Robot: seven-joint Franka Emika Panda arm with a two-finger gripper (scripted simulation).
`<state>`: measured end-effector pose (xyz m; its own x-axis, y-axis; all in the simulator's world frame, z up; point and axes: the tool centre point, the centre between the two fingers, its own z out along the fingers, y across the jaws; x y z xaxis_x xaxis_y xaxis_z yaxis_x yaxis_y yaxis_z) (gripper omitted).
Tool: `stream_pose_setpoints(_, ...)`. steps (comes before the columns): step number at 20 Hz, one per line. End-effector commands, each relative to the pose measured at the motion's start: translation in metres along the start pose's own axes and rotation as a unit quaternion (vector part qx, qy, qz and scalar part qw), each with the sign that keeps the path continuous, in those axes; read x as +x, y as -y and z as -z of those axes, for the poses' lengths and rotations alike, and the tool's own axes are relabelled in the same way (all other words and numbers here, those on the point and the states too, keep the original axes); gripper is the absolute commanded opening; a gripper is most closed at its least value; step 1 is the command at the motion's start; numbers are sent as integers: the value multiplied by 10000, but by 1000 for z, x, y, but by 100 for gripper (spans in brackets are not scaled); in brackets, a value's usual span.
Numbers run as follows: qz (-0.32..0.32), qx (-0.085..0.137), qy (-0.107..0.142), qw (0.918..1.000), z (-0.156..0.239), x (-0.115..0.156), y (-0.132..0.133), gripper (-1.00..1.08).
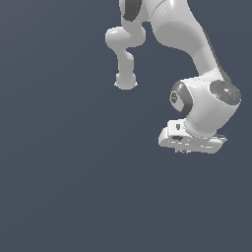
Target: Pick up the object and move it to a goal position.
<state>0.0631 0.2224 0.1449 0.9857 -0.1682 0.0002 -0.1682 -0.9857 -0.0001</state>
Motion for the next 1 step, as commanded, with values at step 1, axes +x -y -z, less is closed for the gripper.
stream_pose_setpoints(1,-3,-1,1,10000,0,1,1,-100)
